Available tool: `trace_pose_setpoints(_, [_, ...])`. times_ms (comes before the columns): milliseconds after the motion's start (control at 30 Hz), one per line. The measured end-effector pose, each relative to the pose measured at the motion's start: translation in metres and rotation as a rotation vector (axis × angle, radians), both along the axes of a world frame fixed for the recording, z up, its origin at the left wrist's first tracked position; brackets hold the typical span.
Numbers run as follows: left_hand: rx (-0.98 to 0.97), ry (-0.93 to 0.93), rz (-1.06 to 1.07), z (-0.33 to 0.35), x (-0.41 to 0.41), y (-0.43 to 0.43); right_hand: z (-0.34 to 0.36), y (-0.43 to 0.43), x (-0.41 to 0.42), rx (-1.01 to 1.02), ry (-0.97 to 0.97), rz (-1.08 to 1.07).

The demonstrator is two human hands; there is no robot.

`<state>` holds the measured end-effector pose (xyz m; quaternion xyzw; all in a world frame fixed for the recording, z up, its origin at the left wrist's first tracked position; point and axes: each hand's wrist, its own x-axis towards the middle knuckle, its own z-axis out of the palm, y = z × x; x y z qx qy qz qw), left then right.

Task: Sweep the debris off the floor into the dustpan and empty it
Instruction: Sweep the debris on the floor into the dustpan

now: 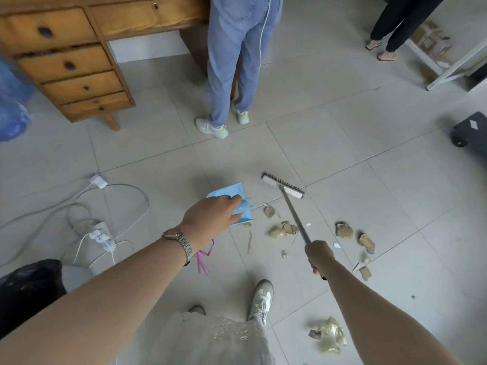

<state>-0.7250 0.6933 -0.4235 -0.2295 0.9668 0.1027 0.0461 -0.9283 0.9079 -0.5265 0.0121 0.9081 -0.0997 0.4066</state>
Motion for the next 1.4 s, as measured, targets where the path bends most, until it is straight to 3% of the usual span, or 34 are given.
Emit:
trace_pose_setpoints(167, [0.056, 0.021, 0.075, -0.007, 0.037, -0.006, 0.004, -0.042, -0.003, 0.033, 0.032, 0.295])
trace_pose_setpoints(333, [0.061, -0.047, 0.159, -0.012, 0.054, -0.009, -0.025, -0.061, 0.011, 0.082, -0.046, 0.441])
trace_pose_setpoints(500, [0.111, -0.107, 0.255, -0.011, 0.047, 0.000, -0.048, -0.037, -0.009, 0.196, -0.080, 0.682])
trace_pose_setpoints(700, [0.159, -0.072, 0.340, -0.005, -0.001, 0.018, -0.047, 0.021, -0.096, 0.303, -0.015, 0.888])
trace_pose_setpoints(1200, [0.092, -0.055, 0.309, -0.002, -0.109, 0.075, 0.010, 0.156, -0.237, 0.596, 0.045, 0.981])
trace_pose_setpoints(1400, [0.102, -0.047, 0.309, 0.006, -0.119, 0.075, 0.043, 0.159, -0.252, 0.459, 0.276, 1.059])
